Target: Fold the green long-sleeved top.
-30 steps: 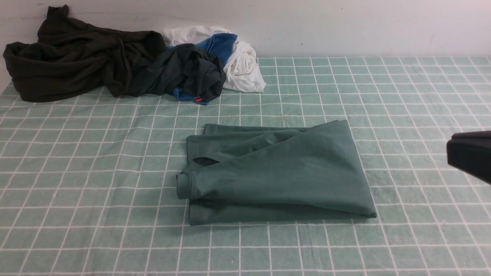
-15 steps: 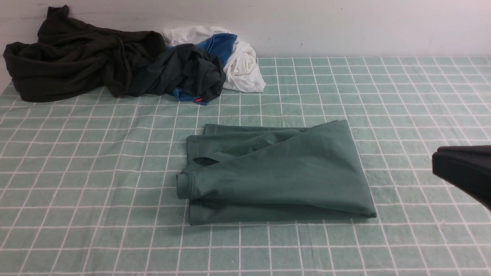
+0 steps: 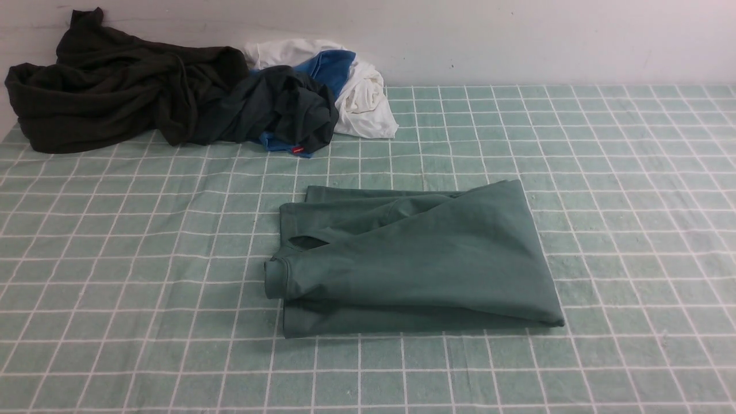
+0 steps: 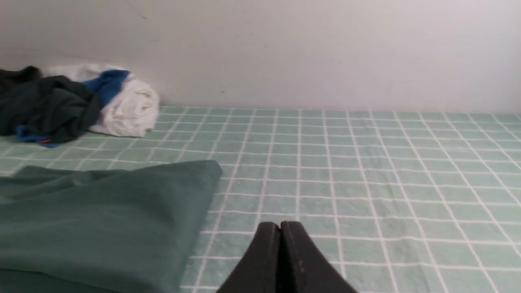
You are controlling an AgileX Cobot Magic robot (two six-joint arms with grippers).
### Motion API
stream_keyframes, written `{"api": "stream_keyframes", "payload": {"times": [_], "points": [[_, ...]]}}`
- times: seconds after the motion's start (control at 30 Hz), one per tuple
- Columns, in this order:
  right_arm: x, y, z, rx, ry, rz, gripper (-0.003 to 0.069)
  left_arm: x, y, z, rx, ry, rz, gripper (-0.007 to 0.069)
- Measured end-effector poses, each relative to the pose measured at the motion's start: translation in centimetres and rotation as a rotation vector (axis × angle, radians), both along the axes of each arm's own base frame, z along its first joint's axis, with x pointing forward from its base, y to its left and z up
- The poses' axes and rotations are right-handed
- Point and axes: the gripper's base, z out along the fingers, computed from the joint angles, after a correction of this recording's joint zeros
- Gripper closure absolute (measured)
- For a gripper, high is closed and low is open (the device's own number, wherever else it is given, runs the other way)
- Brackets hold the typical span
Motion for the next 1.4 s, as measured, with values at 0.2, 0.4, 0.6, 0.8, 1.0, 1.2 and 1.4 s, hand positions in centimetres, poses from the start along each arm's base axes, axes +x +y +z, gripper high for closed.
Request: {"api": "stream_keyframes", "payload": {"times": [0.2,0.4,0.6,0.8,1.0,1.2,1.4], "points": [[-0.3,-0.4,-3.1,0.008,0.039,-0.063,0.0673,0.0,0.0,0.0,0.000,-0.002,0.000,0.0628],[-0.4,-0.4,-3.6,0.040,0.090,-0.059,0.0673,0.0,0.0,0.0,-0.001,-0.003,0.000,0.0628],[-0.4,-0.4,-3.6,0.052,0.093,-0.062,0.0673,0.0,0.0,0.0,-0.001,-0.003,0.000,0.0628],[-0.4,-0.4,-3.6,0.052,0.093,-0.062,0.0673,0.0,0.0,0.0,-0.001,-0.003,0.000,0.0627],[-0.4,-0.4,-3.6,0.052,0.093,-0.062,0.0673,0.0,0.0,0.0,-0.001,-0.003,0.000,0.0627],[-0.4,-0.4,-3.6,0.053,0.093,-0.062,0.0673,0.0,0.0,0.0,-0.001,-0.003,0.000,0.0627],[-0.4,-0.4,-3.6,0.053,0.093,-0.062,0.0673,0.0,0.0,0.0,-0.001,-0.003,0.000,0.0627]]}}
